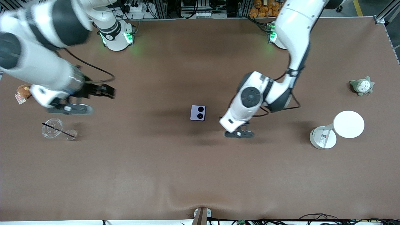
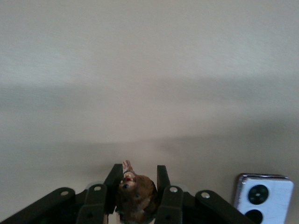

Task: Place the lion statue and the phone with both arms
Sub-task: 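Carry the lion toward the white lamp while the right gripper lowers to the phone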

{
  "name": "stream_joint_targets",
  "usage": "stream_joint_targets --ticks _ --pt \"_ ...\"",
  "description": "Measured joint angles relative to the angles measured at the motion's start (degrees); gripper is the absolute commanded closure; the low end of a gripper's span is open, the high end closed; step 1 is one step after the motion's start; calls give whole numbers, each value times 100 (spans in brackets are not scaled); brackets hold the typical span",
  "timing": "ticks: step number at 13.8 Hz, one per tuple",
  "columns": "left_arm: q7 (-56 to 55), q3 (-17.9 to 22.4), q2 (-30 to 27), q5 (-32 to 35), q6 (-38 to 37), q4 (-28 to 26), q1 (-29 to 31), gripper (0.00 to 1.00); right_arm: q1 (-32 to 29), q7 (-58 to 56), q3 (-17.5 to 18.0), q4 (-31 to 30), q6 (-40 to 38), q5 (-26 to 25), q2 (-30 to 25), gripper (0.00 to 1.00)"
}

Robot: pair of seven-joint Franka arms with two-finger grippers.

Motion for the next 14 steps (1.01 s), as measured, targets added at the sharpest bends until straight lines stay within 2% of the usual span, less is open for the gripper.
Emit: stream_joint_targets --ticks 8,11,14 --pt "1815 27 -19 38 -152 -89 1685 100 1361 1637 5 -143 1829 3 1458 0" --pt "1921 27 62 150 -120 -130 1995 100 1942 2218 4 -158 2702 3 2072 0" --pt "2090 26 231 462 174 -150 2186 100 2261 2303 -5 -149 3110 -6 2496 0"
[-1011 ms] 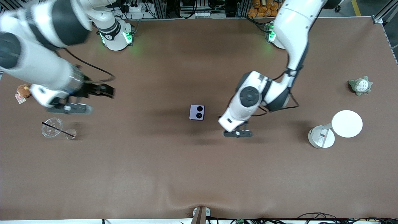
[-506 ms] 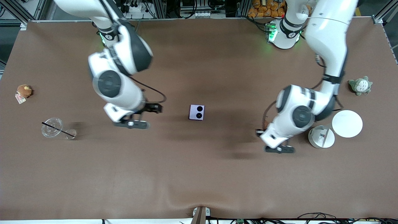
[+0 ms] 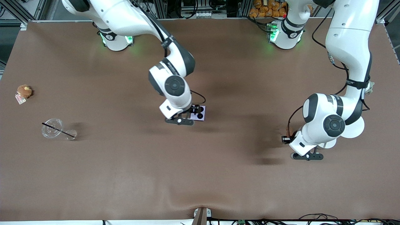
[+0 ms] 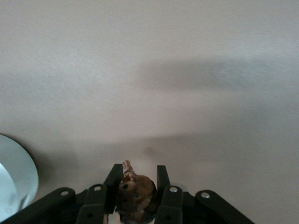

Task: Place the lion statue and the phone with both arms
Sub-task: 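Carry the lion toward the white lamp while the right gripper lowers to the phone, then grasp the white phone with the right gripper while the left gripper holds the lion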

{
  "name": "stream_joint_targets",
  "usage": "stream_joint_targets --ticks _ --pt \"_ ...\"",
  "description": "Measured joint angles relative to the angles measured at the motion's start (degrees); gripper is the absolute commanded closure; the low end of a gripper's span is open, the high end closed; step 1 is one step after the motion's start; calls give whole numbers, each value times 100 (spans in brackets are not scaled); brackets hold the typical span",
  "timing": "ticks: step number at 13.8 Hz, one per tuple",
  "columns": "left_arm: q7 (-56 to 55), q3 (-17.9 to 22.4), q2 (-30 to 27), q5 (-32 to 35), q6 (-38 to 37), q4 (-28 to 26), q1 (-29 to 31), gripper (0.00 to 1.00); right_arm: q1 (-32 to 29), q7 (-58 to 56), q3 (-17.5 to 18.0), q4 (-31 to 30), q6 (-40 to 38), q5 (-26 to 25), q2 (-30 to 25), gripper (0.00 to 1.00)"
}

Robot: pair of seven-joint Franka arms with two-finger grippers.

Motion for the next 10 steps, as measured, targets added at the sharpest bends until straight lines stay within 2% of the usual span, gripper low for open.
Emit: stream_joint_targets --ticks 4,10 --pt "99 2 137 215 88 -1 118 100 281 0 -2 6 485 -1 385 0" --pt "410 0 196 228 100 -60 349 100 363 -1 -6 25 644 -7 533 0"
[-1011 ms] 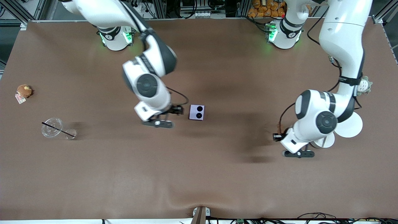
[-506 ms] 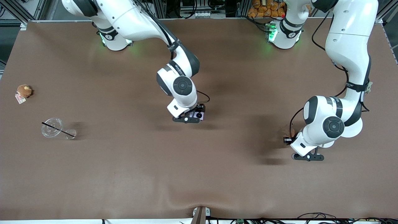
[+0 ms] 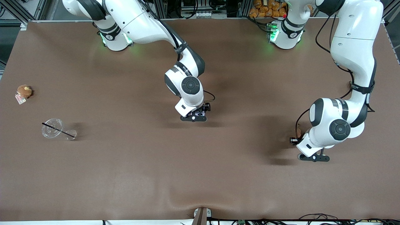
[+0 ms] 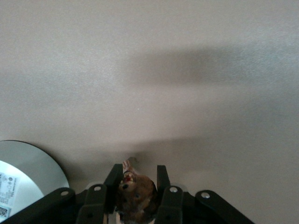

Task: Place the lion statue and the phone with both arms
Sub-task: 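Grasp the white phone with the right gripper while the left gripper holds the lion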

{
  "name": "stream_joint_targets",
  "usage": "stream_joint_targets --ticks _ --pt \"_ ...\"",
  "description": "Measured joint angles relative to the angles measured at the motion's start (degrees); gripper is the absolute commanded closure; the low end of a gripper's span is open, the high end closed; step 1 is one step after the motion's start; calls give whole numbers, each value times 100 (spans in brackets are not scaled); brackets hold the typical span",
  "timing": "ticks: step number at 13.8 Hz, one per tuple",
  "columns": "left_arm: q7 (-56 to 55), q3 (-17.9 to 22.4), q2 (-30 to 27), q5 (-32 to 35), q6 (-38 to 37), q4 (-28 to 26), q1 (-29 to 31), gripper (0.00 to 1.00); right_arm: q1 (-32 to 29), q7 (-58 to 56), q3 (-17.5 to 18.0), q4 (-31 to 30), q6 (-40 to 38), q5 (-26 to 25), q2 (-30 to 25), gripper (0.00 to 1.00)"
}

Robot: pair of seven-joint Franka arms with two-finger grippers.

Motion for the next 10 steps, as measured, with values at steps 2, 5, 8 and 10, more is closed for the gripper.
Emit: stream_joint_targets --ticks 2,5,8,10 --pt "34 0 3 0 104 -3 49 100 0 0 -3 2 34 0 35 0" --pt "35 -17 66 1 352 -22 48 77 0 0 -12 34 97 0 123 0" --pt "36 -20 77 3 370 -22 49 0 0 0 -16 120 114 0 226 0" --pt "36 -31 113 3 386 -22 48 0 0 1 -21 151 153 0 263 0"
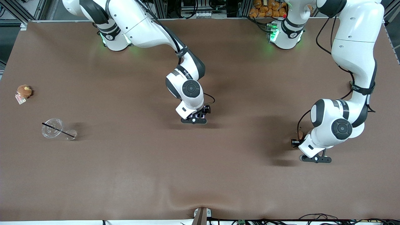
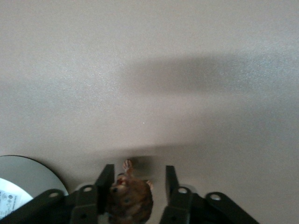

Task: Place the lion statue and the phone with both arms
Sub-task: 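Grasp the white phone with the right gripper while the left gripper holds the lion, then set the lion by the lamp while the right gripper lifts the phone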

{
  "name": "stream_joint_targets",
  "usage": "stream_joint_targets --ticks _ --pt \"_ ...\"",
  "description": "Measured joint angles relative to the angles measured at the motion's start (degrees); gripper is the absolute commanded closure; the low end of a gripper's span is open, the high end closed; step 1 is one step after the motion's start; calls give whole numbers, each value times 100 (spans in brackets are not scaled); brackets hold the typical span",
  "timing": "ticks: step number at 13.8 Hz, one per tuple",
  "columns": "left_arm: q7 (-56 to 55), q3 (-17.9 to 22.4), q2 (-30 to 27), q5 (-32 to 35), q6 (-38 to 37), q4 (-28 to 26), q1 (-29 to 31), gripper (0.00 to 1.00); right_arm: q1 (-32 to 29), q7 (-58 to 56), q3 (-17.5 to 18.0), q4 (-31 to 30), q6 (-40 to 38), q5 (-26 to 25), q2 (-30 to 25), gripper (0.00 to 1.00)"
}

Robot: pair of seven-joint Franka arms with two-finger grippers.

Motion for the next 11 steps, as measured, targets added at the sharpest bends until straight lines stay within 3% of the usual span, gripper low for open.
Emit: stream_joint_targets --ticks 5,9,11 --pt "0 -51 -81 0 -109 97 -41 0 -3 146 -41 2 113 3 32 0" --pt "-17 -90 -521 0 -1221 451 -253 0 -4 350 -42 4 149 7 69 0" --pt "-23 -91 -747 0 -1552 536 -349 0 -3 431 -40 6 192 4 130 62"
